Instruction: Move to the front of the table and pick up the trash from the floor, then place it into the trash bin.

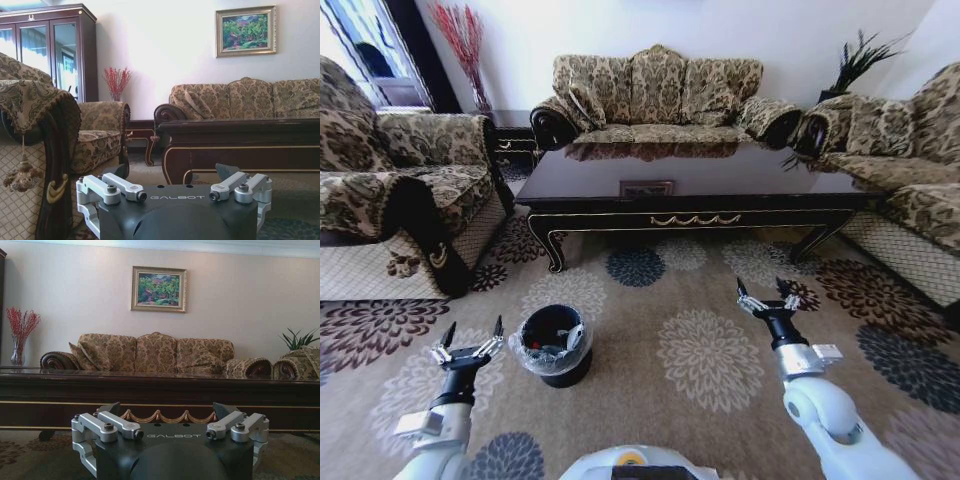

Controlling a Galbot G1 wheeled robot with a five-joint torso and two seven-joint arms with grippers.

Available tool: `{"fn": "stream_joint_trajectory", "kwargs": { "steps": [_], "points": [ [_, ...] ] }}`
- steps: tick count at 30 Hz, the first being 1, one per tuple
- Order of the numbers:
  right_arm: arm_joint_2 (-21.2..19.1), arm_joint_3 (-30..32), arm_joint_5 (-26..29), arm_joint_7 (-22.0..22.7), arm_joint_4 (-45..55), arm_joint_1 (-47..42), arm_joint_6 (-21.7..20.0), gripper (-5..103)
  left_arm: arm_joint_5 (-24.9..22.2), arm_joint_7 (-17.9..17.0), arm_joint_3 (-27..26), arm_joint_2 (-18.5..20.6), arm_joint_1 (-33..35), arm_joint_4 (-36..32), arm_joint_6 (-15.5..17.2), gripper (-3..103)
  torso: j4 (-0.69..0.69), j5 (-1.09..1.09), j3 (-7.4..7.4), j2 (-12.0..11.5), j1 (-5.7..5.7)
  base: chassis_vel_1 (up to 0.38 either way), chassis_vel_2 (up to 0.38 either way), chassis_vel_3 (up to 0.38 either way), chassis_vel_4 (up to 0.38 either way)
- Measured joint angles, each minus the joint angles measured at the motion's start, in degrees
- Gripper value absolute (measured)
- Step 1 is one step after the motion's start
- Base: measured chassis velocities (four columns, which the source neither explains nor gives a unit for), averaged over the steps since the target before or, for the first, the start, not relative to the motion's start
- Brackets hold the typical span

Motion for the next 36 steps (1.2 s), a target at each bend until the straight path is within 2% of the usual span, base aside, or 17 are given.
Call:
{"fn": "stream_joint_trajectory", "kwargs": {
  "steps": [6, 11, 26, 36],
  "points": [
    [0.21, 0.05, -0.07, -0.12, -0.42, -0.15, 0.01, 100, -0.43, 0.04, 0.11, 0.95, -1.14, 0.85, 0.0, 100, 0.0, 0.0, -1.1, -1.16, -0.07, 0.0, 0.0, 0.0, 0.0],
    [0.41, -0.11, 0.08, -1.12, -0.73, -0.09, 0.32, 100, -0.62, 0.07, -0.02, 1.15, -1.41, 1.26, -0.02, 100, 0.0, 0.0, -1.38, -1.41, -0.02, 0.0, 0.0, 0.0, 0.0],
    [0.54, 0.04, 0.63, -2.62, -0.28, -0.43, 1.1, 100, -0.02, 0.41, -0.35, 0.67, -0.9, 0.14, -0.46, 100, 0.0, 0.0, -1.3, -1.34, 0.02, 0.0, 0.0, 0.0, 0.0],
    [0.93, 0.16, 0.44, -2.86, -0.75, -0.31, 1.31, 100, 0.17, 0.45, 0.01, 0.76, -0.85, -0.29, -0.46, 100, 0.0, 0.0, -1.22, -1.24, 0.03, 0.127, -0.119, -0.147, 0.139]
  ]
}}
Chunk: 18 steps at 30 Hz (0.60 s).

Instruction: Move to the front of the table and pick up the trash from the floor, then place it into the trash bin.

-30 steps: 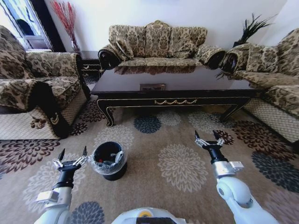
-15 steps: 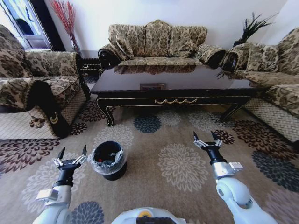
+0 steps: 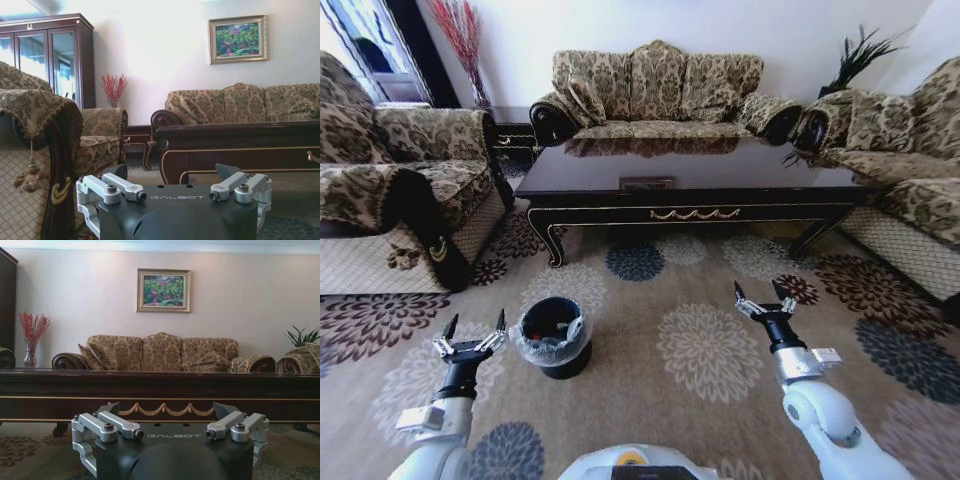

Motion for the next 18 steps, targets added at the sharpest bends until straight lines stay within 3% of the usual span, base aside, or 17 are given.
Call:
{"fn": "stream_joint_trajectory", "kwargs": {
  "steps": [18],
  "points": [
    [1.27, 0.35, -0.91, -1.18, -0.59, -0.62, 0.9, 100, -0.03, 0.29, 0.51, -0.09, -0.37, -0.43, -0.21, 100, 0.0, 0.02, 0.08, 0.06, -0.01, 0.316, -0.317, -0.31, 0.312]
  ]
}}
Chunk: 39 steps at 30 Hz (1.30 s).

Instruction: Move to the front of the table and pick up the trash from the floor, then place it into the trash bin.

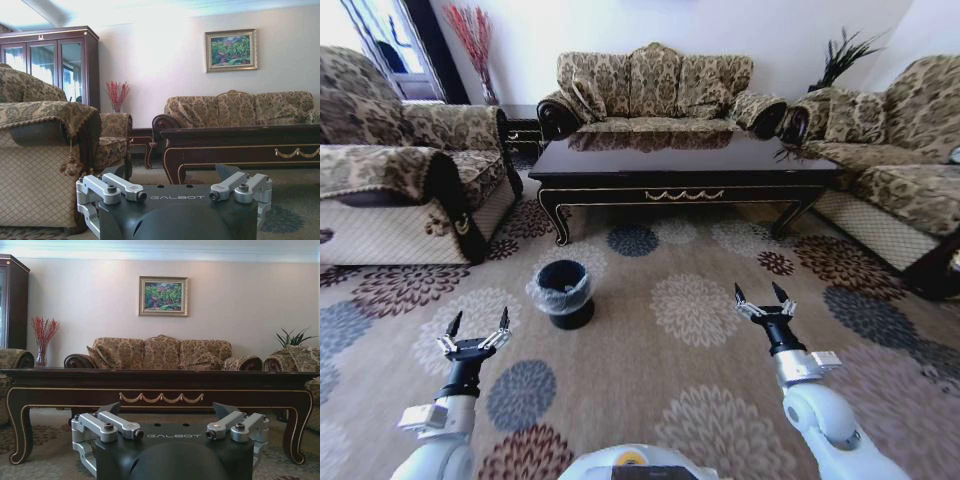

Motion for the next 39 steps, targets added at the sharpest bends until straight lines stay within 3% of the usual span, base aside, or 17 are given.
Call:
{"fn": "stream_joint_trajectory", "kwargs": {
  "steps": [33, 39],
  "points": [
    [0.51, -0.12, -0.56, -1.97, -0.95, -0.55, 1.61, 100, 0.35, 0.22, 0.84, -0.74, -0.12, -0.44, -0.57, 100, -0.02, -0.02, 0.02, 0.04, -0.01, 0.347, -0.348, -0.355, 0.352],
    [0.58, -0.12, -0.47, -2.09, -0.99, -0.54, 1.92, 100, 0.62, 0.22, 0.92, -0.85, -0.07, -0.45, -0.62, 100, 0.0, 0.01, 0.01, 0.06, -0.03, 0.142, -0.183, -0.136, 0.19]
  ]
}}
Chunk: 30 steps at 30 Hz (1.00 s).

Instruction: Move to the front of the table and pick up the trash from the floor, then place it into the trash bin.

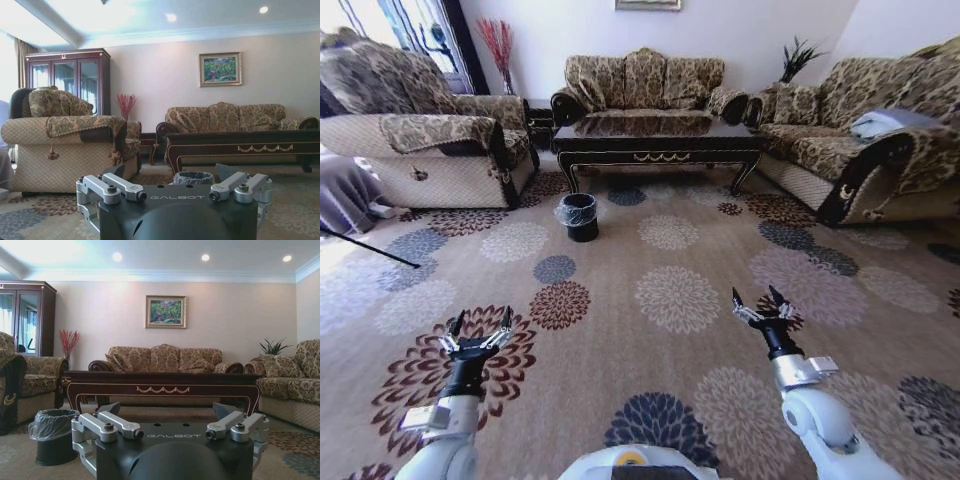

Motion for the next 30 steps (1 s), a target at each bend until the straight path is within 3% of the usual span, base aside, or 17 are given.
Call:
{"fn": "stream_joint_trajectory", "kwargs": {
  "steps": [30],
  "points": [
    [0.2, 0.02, 0.31, -0.41, 0.23, -0.23, 0.68, 100, 1.12, -0.01, 0.52, 0.45, -0.28, 0.01, -0.03, 100, 0.01, -0.03, 0.04, -0.02, 0.04, -0.026, 0.025, 0.027, -0.029]
  ]
}}
